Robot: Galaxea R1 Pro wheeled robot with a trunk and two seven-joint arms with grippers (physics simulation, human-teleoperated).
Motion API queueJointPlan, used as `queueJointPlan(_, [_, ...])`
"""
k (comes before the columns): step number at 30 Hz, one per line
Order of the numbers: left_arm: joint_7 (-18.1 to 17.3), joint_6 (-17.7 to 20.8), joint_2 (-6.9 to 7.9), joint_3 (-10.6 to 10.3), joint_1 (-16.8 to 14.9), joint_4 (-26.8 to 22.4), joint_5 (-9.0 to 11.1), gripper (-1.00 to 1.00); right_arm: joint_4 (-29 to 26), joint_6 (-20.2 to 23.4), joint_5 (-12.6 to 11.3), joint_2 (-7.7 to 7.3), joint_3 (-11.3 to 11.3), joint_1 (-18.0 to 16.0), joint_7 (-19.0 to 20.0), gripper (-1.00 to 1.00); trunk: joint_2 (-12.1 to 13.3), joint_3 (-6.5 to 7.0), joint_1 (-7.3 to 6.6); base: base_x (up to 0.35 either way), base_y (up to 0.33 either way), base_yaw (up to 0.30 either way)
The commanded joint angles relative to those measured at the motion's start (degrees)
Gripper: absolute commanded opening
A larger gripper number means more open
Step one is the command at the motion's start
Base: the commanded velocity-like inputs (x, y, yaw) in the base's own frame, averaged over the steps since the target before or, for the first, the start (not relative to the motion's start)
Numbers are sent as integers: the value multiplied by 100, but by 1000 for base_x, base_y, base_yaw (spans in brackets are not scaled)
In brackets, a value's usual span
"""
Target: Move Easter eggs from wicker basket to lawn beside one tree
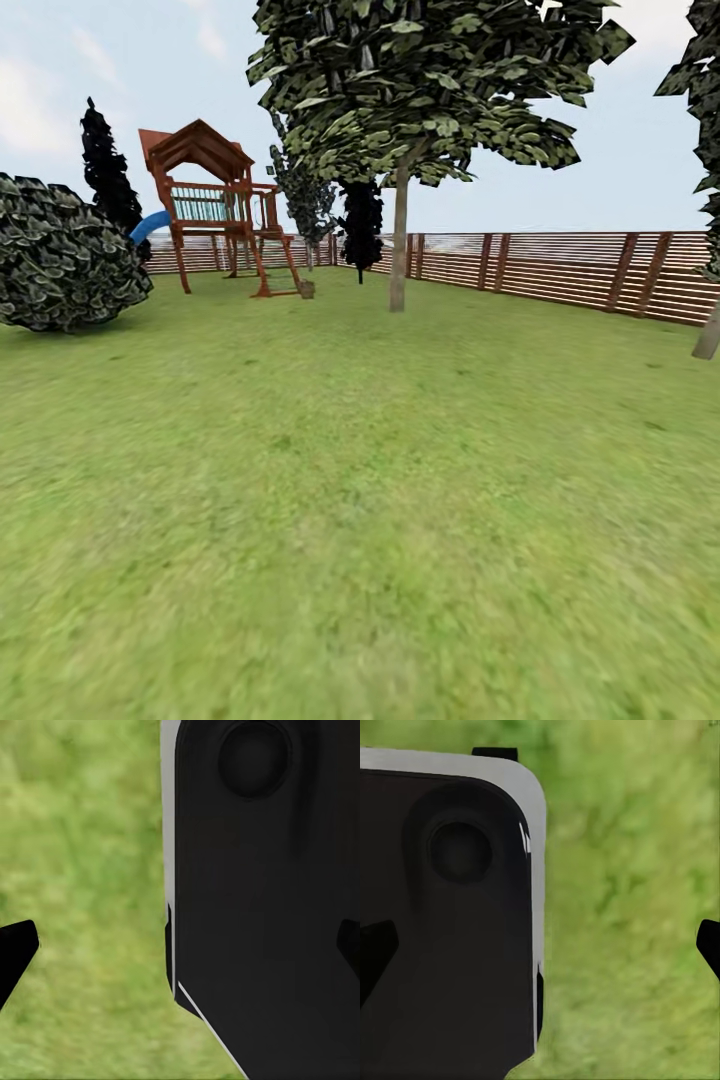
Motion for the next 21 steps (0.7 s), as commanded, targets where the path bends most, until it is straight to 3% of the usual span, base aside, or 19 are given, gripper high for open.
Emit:
queueJointPlan(1, [-2, 1, 0, 1, 1, -4, 0, 100, 12, -3, 3, 0, 2, -7, -1, 100, -2, -4, 3, 308, 112, -2])
queueJointPlan(21, [-2, 1, 0, 1, 1, -4, -3, 100, 12, -3, 3, 0, 2, -7, -2, 100, -2, -4, 3, 311, 104, 0])
